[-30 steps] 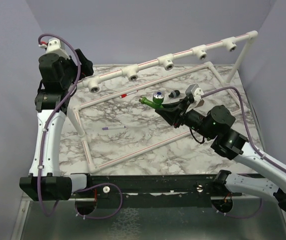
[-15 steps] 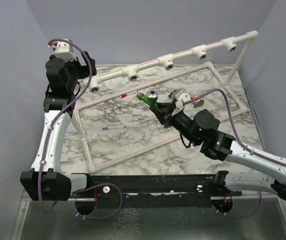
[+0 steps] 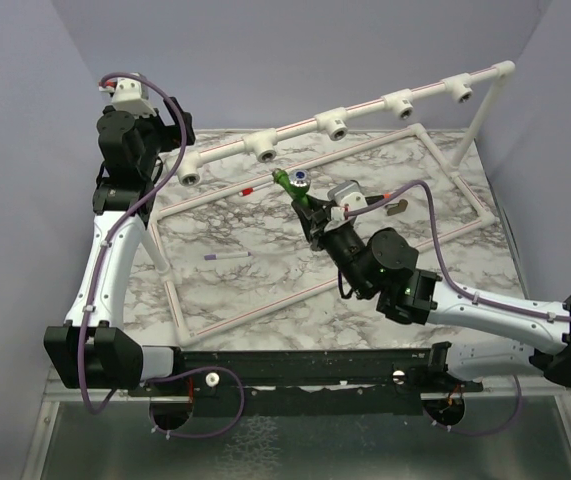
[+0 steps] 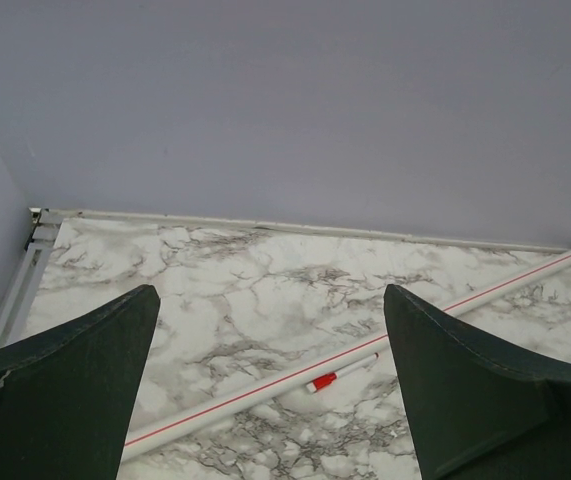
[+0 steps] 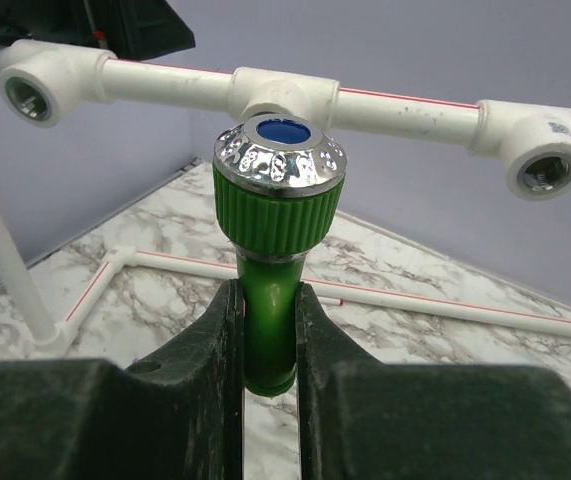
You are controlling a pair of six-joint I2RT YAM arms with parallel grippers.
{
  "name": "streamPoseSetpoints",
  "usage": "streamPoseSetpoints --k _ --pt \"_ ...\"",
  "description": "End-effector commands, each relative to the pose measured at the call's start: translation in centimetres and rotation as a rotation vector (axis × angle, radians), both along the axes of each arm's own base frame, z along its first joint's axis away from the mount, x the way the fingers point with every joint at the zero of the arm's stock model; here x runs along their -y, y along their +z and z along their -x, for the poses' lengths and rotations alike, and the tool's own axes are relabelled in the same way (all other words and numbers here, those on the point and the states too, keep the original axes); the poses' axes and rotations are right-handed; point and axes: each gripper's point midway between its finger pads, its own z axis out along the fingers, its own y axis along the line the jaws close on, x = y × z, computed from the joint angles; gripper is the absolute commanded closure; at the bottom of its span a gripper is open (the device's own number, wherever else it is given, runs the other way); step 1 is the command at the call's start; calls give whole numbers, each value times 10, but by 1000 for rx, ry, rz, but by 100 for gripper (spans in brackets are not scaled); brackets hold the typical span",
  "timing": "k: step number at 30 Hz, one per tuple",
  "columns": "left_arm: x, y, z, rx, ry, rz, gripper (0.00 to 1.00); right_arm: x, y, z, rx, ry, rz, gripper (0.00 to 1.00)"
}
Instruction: Install the water faucets
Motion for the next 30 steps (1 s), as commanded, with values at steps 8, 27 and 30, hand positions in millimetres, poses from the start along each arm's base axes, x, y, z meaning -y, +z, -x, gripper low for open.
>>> streamPoseSetpoints --k 8,27,30 --pt "2 -85 3 -256 11 20 6 -11 26 -10 126 -56 -82 99" --pt "1 -85 4 -270 22 30 6 -16 18 -21 137 -123 -81 99" --pt "-1 -86 4 -274 33 32 6 -16 19 -22 143 -127 -84 100"
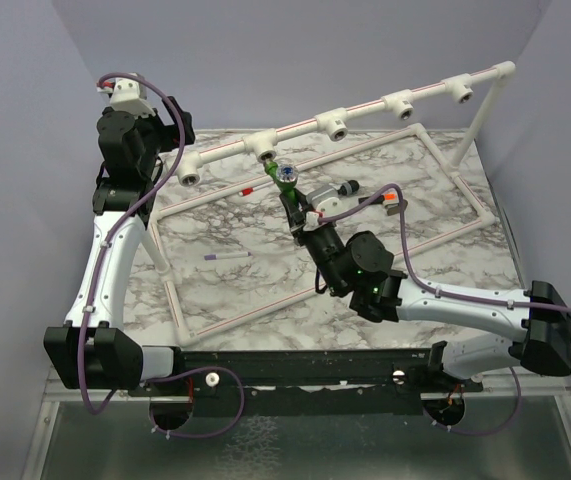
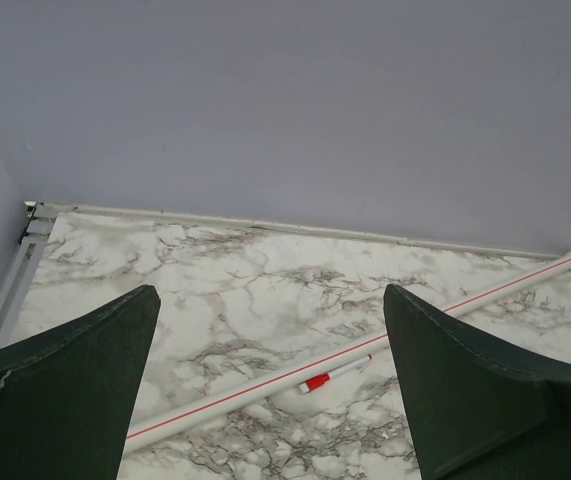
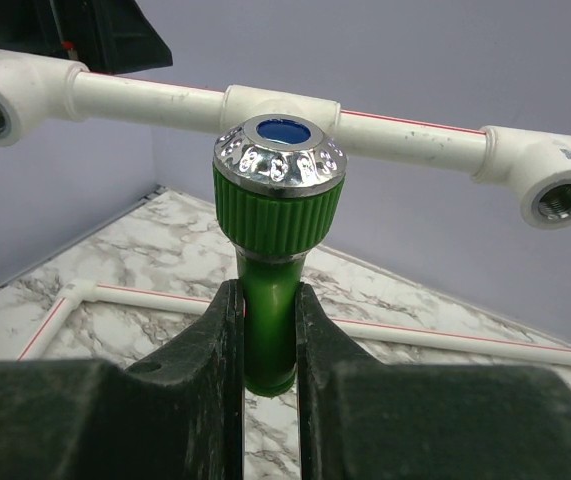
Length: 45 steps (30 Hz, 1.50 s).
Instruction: Install the water faucets
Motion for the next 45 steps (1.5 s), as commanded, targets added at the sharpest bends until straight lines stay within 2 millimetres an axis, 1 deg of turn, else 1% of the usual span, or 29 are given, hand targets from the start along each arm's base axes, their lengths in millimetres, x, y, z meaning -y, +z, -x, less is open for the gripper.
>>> streamPoseSetpoints --k 1,5,17,25,30,32,35,40,45 --pt "-1 -87 5 -274 23 -1 6 5 24 0 32 -27 -79 99" --pt "-3 -86 6 -275 32 -2 6 4 27 0 44 -30 -80 99" --pt "-4 -85 6 -275 35 -2 4 -6 29 -5 62 -40 -65 100" --pt "-4 -86 6 -276 35 -2 3 0 25 -8 55 -81 -49 100" --pt "-5 -85 7 -275 37 -2 4 2 17 -8 32 -84 -38 100" --pt "-9 -85 7 -274 59 -5 4 4 14 -8 27 -91 -37 99" --pt "-8 -86 6 -276 58 -3 3 2 14 -9 27 -88 -25 99" --pt "-10 -87 6 -278 64 -2 3 -8 13 -9 37 -83 11 100" --pt "-10 -87 6 -280 63 3 4 -15 12 -10 63 -101 70 99"
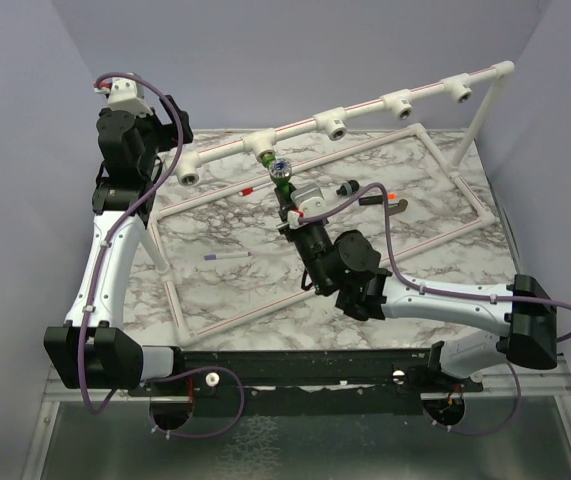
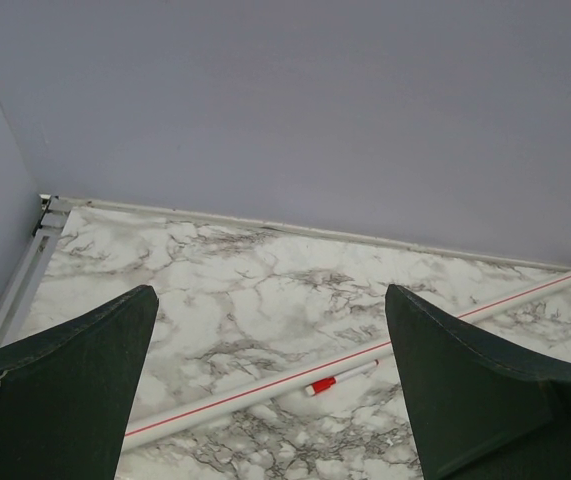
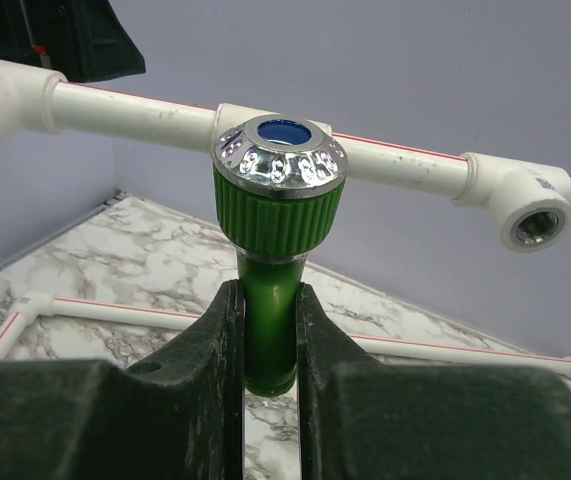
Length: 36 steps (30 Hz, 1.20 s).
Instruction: Install the water faucets
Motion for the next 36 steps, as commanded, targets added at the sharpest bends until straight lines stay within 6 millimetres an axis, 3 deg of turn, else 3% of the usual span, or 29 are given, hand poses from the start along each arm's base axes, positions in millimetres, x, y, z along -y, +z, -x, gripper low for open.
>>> streamPoseSetpoints --k 1,21,36 --pt "-2 -86 6 -272 19 2 4 -9 6 -1 32 -27 50 99" --pt "-7 -86 6 -269 25 16 3 -30 -14 7 117 -71 371 99" --pt "-7 -88 9 -270 26 21 3 -26 -6 10 38 -44 116 99"
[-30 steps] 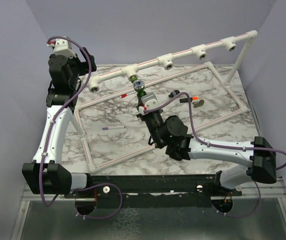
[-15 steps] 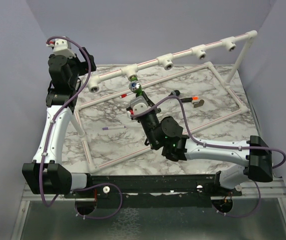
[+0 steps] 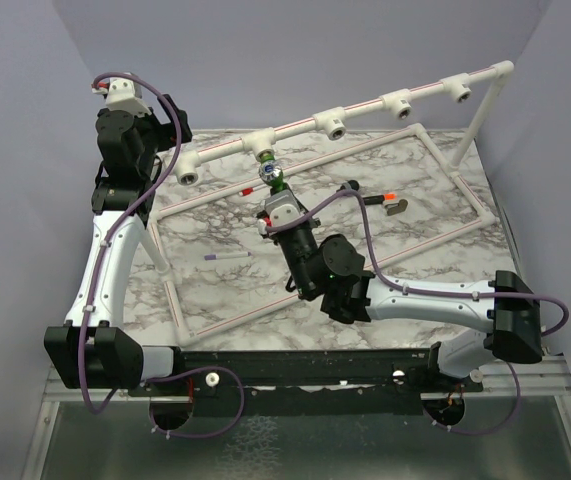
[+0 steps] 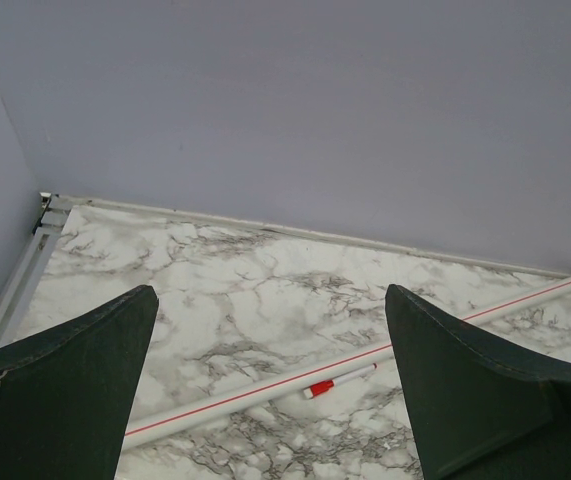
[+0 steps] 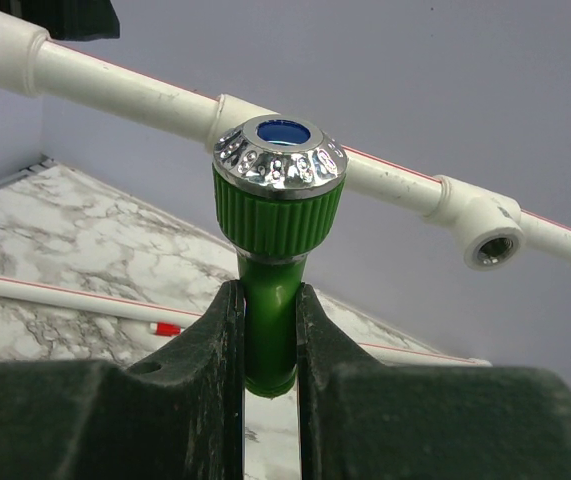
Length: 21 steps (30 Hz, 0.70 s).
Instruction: Install the water faucets
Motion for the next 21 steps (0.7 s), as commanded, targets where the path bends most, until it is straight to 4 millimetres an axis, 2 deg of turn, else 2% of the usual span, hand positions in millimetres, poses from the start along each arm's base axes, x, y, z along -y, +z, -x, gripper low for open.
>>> streamPoseSetpoints --k 1,10,21 --pt "-2 -88 9 -272 7 8 3 -14 -8 5 -44 72 -111 99" --pt "-2 -89 10 -272 8 8 3 -4 -2 1 -104 71 -312 99" --pt "3 -88 11 -268 -16 17 3 3 -4 -5 -187 72 -512 99"
